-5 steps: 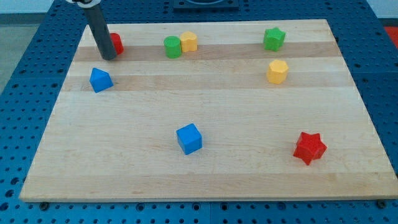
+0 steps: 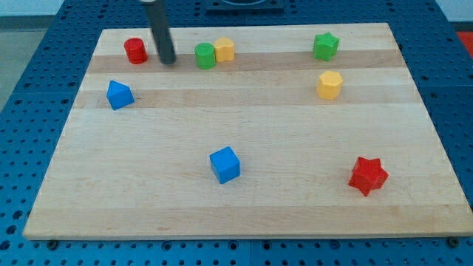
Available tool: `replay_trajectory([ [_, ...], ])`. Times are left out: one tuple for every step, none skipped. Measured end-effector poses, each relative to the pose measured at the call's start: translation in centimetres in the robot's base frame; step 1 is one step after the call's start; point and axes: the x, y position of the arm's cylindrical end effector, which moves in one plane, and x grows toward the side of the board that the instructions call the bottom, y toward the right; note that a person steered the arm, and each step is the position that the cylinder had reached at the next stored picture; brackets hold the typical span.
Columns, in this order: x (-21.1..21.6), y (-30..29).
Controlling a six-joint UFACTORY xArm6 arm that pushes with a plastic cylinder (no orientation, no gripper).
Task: Move yellow heart towards yellow hexagon
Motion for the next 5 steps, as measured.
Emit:
replay_trajectory([
  [-1.7, 2.9],
  [-3.7, 4.5],
  [-4.1, 6.6],
  [-3.2, 7.6],
  [1.6, 7.9],
])
